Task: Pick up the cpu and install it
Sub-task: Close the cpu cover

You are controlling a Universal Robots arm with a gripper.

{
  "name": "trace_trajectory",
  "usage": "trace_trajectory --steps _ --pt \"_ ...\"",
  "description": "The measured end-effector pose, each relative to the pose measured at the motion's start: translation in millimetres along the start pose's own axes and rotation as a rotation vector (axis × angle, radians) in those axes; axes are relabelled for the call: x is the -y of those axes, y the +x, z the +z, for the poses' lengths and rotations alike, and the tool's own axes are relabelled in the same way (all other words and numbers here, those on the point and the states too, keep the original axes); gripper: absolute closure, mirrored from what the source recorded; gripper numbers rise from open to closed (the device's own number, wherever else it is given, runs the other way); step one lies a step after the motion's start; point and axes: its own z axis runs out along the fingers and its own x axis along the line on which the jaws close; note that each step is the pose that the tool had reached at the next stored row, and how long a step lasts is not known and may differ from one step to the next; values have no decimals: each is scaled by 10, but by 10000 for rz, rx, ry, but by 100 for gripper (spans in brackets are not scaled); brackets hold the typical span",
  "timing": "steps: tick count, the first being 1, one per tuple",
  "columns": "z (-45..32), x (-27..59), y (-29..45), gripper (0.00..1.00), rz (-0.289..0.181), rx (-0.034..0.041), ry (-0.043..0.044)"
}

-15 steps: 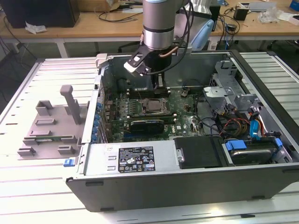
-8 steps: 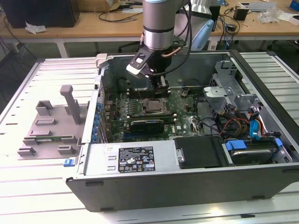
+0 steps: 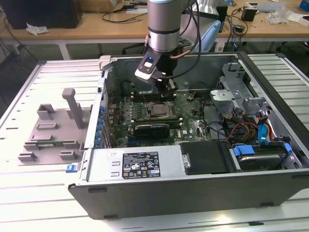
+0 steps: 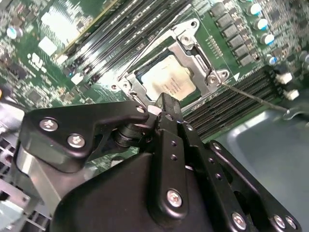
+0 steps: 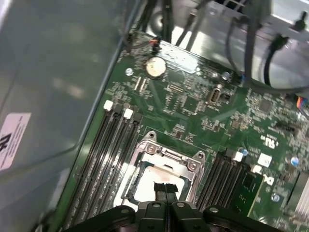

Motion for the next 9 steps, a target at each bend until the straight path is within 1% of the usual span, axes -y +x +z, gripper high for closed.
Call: trace_trajectory --steps 1,3,4,5,8,9 --pt "0 0 0 89 -300 0 -6" --pt "1 0 0 89 -664 1 -14" --pt "1 0 0 89 -1052 1 -21" --pt "2 0 0 89 -1313 1 -26" --pt "3 0 0 89 -1886 0 -39" --pt "4 0 0 89 -2185 0 -45"
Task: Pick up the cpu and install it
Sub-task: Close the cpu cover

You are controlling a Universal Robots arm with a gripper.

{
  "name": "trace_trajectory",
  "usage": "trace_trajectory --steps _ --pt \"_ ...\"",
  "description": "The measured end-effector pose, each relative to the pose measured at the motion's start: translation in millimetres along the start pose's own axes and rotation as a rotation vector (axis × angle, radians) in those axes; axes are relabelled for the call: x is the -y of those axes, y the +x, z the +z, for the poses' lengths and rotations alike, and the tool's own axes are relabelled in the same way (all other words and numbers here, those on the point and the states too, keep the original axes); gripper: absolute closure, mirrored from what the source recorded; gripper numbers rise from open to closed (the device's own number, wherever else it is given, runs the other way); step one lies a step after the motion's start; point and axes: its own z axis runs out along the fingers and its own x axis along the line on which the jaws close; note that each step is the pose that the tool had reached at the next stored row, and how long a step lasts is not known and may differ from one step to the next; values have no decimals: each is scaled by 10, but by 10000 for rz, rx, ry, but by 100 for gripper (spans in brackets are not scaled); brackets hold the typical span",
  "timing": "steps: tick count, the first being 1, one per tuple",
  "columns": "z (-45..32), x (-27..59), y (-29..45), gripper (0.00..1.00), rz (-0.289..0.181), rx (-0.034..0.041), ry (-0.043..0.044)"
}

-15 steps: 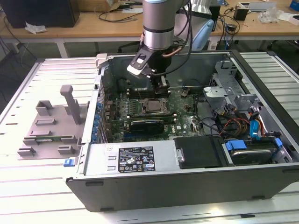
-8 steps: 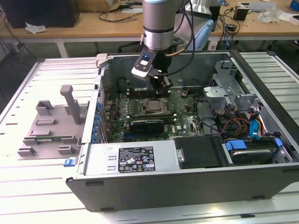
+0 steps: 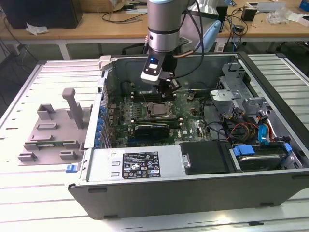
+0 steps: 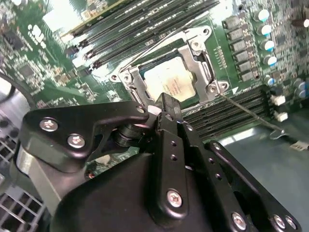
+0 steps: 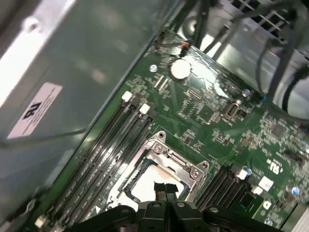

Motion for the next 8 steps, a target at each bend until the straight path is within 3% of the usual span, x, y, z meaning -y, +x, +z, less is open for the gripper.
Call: trace_trajectory --steps 8 --pt "4 0 0 89 -2174 -3 -46"
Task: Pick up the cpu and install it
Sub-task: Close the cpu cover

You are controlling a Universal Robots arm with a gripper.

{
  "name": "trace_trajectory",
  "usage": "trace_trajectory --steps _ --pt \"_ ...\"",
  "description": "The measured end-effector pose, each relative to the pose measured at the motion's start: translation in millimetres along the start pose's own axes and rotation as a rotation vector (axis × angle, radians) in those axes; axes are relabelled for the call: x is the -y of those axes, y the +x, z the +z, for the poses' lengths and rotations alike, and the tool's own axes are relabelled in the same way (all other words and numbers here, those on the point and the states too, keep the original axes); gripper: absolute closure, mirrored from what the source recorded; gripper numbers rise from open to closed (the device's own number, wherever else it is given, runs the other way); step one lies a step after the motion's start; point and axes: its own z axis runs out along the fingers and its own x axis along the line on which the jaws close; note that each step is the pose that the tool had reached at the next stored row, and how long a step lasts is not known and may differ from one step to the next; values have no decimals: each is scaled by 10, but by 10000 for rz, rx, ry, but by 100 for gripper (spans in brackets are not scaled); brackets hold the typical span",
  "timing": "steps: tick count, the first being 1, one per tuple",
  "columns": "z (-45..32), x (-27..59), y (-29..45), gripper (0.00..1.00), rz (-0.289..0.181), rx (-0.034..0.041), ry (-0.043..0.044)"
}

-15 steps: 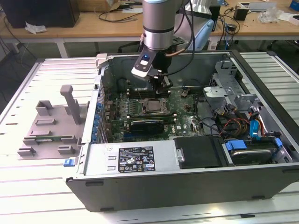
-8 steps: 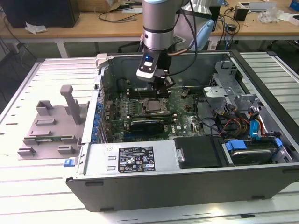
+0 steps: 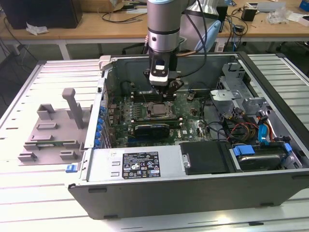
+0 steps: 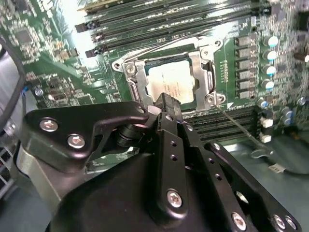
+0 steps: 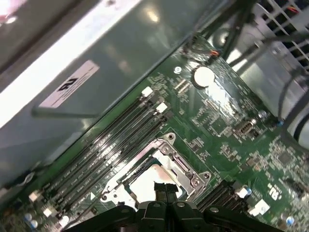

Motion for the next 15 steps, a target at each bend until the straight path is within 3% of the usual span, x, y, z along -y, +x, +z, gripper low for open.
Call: trace_trajectory --steps 15 --pt "11 0 0 89 -3192 -10 -75"
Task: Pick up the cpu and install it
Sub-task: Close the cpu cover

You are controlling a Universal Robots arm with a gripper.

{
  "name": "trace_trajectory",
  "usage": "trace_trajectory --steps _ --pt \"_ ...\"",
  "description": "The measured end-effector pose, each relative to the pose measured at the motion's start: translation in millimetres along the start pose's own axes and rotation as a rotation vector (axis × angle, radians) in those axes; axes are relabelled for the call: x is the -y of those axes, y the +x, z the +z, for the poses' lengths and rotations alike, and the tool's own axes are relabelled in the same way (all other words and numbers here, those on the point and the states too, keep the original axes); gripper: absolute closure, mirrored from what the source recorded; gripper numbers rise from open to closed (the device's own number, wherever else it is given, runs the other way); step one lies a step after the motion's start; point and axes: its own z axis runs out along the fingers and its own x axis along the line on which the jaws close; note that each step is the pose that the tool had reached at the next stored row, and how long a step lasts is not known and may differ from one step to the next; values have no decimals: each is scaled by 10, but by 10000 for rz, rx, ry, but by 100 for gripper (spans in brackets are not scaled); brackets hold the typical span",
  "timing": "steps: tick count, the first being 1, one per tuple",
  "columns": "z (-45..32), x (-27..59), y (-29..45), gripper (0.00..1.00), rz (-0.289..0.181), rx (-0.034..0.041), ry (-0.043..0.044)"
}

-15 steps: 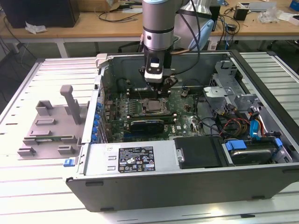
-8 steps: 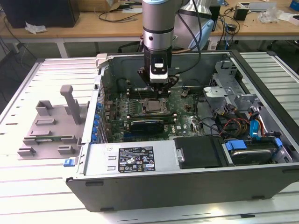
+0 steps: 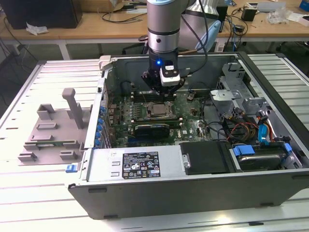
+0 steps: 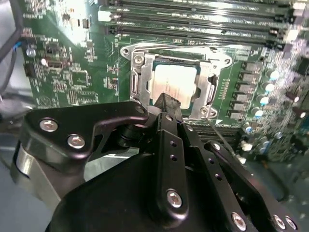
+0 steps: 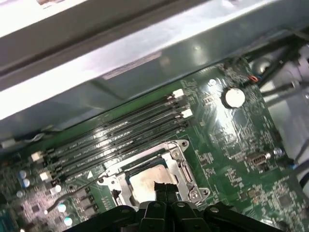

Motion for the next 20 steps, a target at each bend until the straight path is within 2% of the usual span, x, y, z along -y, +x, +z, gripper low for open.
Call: trace_trajectory --steps 9,12,13,14,15,20 --pt "10 0 0 89 -2168 -6 -52" --pt "16 0 0 89 -3515 -11 -84" --pt "21 0 0 89 -4061 -19 20" --pt "23 0 0 89 -4182 -28 226" --pt "26 0 0 89 -4277 -38 317" --pt "53 3 0 89 -4888 -28 315"
